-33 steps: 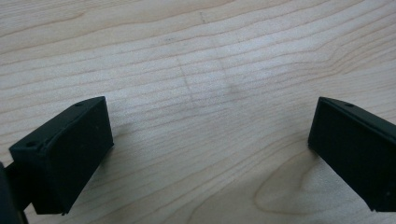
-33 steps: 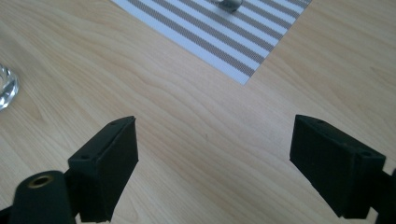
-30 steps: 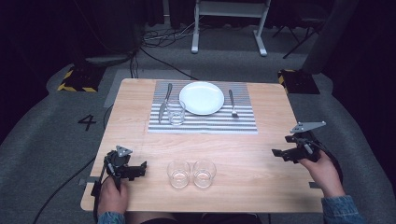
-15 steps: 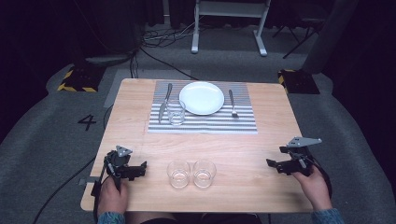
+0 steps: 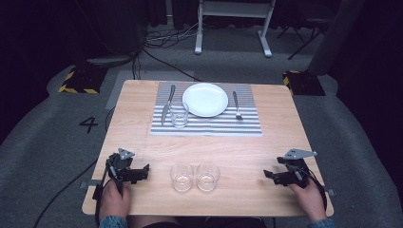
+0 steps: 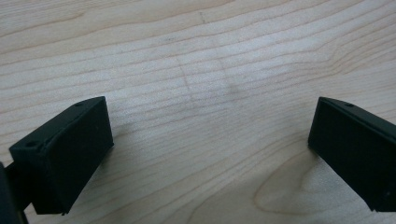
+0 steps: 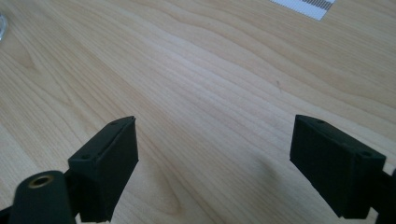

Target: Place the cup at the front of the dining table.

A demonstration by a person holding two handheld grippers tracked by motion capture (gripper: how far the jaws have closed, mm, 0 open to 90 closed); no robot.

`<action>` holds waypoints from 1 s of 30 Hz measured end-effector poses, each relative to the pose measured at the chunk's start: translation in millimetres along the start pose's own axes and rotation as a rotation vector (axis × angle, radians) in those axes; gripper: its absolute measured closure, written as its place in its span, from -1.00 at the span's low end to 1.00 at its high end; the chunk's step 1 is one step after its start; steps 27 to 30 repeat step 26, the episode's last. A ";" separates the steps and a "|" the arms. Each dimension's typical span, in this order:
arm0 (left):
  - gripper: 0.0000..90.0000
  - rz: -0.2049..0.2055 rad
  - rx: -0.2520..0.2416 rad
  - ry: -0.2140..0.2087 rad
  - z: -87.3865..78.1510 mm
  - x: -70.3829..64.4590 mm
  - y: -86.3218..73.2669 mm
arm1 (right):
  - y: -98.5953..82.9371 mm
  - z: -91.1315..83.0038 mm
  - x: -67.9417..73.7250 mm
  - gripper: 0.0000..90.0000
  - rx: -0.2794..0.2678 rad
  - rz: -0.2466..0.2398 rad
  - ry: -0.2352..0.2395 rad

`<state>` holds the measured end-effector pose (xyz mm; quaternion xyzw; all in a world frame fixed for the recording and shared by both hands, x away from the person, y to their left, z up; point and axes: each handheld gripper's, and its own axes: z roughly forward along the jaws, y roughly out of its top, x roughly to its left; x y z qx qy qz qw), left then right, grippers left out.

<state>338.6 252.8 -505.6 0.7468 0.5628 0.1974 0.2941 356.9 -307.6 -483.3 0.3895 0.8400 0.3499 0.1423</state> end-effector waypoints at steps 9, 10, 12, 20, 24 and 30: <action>-1.00 0.000 0.000 0.000 0.0 0.0 0.0 | -6.1 8.0 8.3 -0.65 0.009 0.002 0.006; -1.00 0.000 0.000 0.000 0.0 0.0 0.0 | -6.1 8.0 8.3 -0.65 0.009 0.002 0.006; -1.00 0.000 0.000 0.000 0.0 0.0 0.0 | -9.3 11.6 10.6 -0.66 0.001 0.000 -0.005; -1.00 0.000 0.000 0.000 0.0 0.0 0.0 | -15.1 15.2 15.4 -0.72 -0.050 -0.004 -0.058; -1.00 0.000 0.000 0.000 0.0 -0.1 0.0 | -15.0 15.5 15.6 -0.73 -0.052 -0.002 -0.062; -1.00 0.000 0.000 0.000 0.0 0.0 0.0 | -15.0 15.6 15.6 -0.73 -0.052 -0.003 -0.062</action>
